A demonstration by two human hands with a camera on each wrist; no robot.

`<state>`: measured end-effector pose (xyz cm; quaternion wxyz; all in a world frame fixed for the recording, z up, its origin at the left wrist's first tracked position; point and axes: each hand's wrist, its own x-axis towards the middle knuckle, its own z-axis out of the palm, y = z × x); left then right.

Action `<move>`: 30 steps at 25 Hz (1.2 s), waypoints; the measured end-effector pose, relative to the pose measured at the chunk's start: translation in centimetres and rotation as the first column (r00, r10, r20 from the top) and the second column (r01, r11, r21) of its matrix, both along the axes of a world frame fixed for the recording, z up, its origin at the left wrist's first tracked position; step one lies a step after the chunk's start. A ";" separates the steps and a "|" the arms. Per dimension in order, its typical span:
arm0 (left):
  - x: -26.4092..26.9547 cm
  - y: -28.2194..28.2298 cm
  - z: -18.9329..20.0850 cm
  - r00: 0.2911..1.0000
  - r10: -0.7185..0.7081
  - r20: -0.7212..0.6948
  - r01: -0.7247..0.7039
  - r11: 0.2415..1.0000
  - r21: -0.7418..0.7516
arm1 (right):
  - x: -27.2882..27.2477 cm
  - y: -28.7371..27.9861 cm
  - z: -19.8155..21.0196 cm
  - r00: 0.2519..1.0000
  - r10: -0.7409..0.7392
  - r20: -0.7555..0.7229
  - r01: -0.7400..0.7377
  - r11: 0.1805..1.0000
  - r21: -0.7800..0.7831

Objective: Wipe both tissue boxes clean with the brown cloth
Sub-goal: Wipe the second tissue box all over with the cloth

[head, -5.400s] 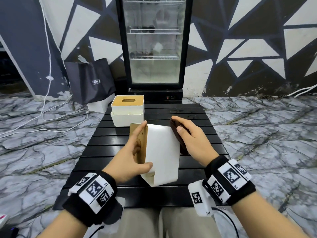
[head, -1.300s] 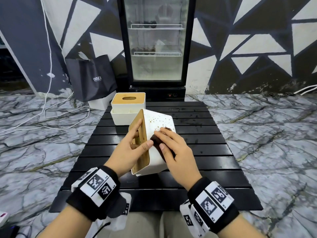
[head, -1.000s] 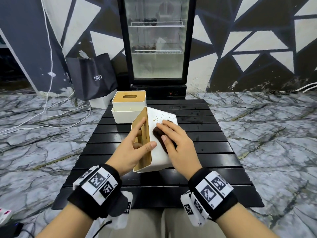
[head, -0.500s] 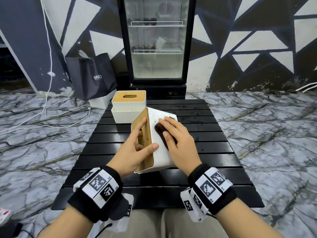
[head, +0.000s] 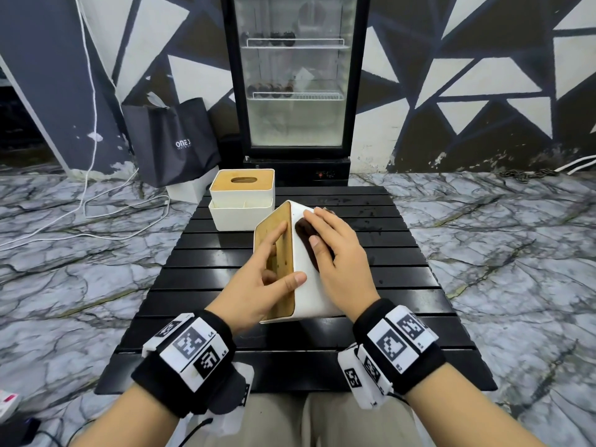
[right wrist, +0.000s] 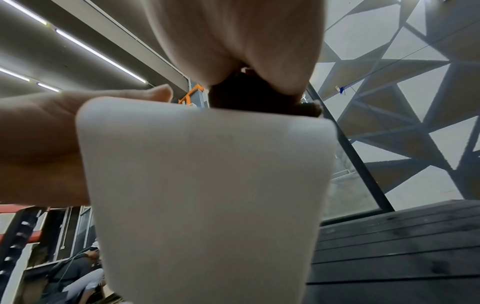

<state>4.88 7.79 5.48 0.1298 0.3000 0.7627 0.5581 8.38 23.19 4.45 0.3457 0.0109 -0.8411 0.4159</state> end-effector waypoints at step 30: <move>-0.3 -0.4 -0.1 0.997 0.000 0.077 -0.005 0.998 0.063 | -1.2 1.7 1.0 0.980 -0.029 0.199 0.013 0.997 0.081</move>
